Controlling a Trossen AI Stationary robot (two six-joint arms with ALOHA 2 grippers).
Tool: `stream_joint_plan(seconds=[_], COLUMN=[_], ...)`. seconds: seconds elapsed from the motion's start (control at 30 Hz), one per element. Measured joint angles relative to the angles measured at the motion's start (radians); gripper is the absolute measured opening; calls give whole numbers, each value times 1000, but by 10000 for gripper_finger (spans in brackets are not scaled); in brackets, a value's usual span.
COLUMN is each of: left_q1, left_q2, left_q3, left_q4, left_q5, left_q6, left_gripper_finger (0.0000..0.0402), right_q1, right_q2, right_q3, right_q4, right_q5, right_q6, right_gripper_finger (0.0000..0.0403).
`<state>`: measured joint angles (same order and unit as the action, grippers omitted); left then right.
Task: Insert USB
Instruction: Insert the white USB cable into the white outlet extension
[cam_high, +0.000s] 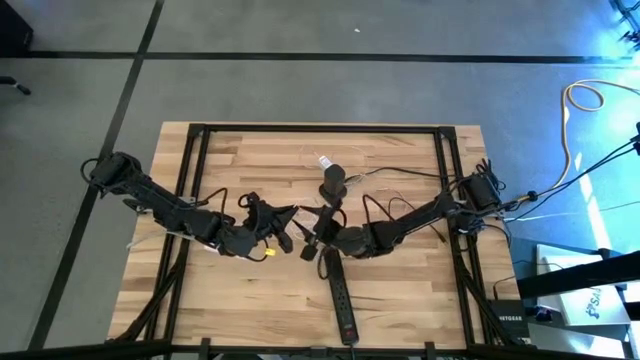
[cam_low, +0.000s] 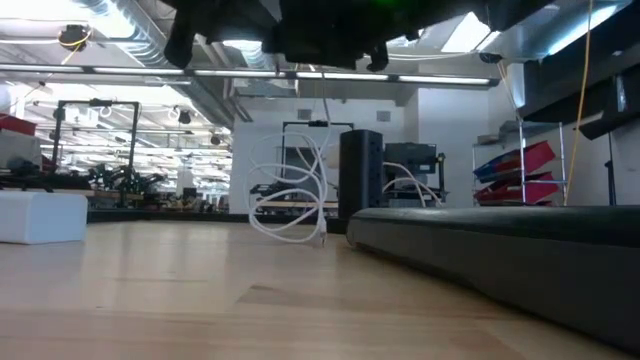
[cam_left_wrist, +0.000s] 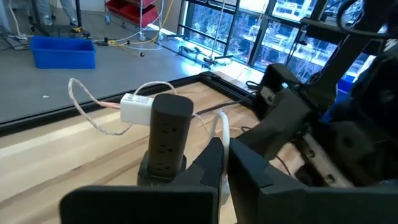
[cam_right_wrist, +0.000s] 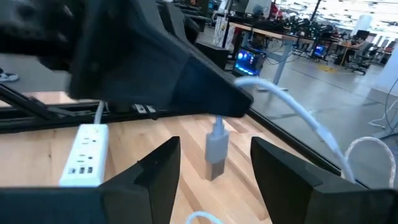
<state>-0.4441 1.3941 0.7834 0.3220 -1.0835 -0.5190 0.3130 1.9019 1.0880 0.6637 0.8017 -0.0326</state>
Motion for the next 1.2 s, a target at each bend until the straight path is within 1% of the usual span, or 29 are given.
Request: stream_joint_plan(seconds=[0.1,0.33,0.47,0.63,0.87,1.2], left_q1=[0,0,6,7,8,11], left_q2=[0,0,0,0,0,-1], left_q3=[0,0,0,0,0,0], left_q4=[10,29,42,42,35,24], left_q5=[2,12,19,27,27,21], left_q6=[22,27,33,37,49,57], left_gripper_finger=[0,0,0,0,0,0], right_q1=[0,-21,-27,-27,-27,-27], right_q2=[1,1,1,1,1,1], right_q3=[11,21,21,21,21,21], right_q4=[-3,-16,-35,-35,-29,-11], right_q5=[3,0,-8,-8,-35,-35], right_q6=[-2,0,25,27,37,36], right_gripper_finger=[168,126,114,100,58,17])
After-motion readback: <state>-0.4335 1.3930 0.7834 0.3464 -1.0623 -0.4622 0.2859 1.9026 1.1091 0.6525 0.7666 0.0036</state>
